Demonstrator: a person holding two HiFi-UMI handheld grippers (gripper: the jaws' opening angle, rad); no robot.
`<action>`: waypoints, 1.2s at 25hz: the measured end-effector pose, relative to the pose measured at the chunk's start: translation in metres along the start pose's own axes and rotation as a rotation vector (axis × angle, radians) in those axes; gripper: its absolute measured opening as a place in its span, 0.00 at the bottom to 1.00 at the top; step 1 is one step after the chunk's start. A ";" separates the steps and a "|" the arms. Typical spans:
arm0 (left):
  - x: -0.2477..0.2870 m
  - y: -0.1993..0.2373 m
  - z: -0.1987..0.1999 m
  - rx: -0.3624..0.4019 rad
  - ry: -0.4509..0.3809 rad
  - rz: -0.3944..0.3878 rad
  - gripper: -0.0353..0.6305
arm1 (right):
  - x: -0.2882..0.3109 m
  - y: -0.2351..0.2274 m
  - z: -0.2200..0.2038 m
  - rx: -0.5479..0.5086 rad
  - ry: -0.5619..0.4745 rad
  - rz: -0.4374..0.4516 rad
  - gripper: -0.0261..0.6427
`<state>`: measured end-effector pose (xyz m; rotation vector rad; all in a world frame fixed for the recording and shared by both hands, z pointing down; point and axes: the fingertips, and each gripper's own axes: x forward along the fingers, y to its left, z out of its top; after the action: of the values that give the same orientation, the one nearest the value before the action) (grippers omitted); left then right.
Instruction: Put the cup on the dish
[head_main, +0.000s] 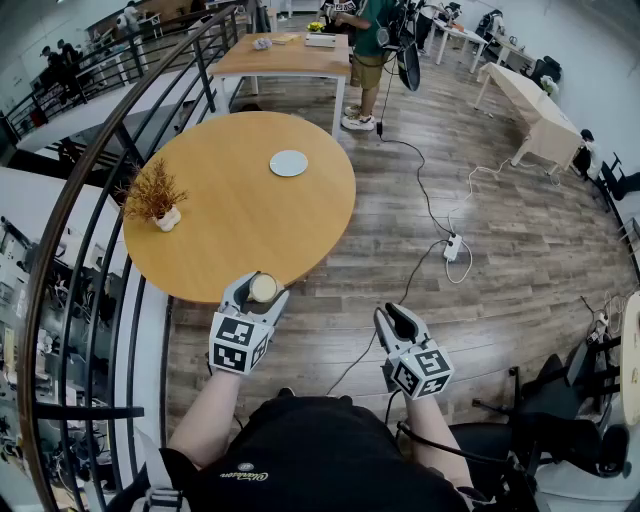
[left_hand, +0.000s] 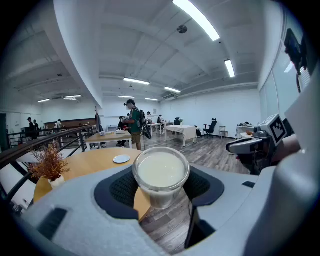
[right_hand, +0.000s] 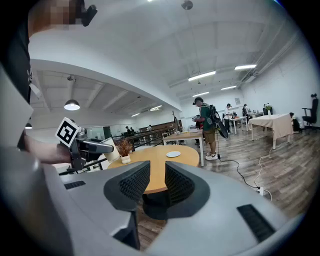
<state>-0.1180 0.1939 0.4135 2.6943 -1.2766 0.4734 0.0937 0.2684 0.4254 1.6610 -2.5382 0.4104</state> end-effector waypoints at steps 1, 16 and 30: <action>0.000 -0.001 0.000 0.001 -0.001 -0.001 0.45 | 0.000 0.001 0.000 -0.002 0.001 0.004 0.18; 0.017 -0.023 0.012 0.014 0.003 0.003 0.45 | 0.004 0.000 0.001 -0.007 0.004 0.088 0.18; 0.044 -0.090 0.024 0.018 -0.004 0.050 0.45 | -0.034 -0.046 -0.010 -0.050 0.005 0.178 0.18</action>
<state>-0.0171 0.2131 0.4077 2.6847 -1.3499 0.4885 0.1484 0.2837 0.4358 1.4209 -2.6788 0.3596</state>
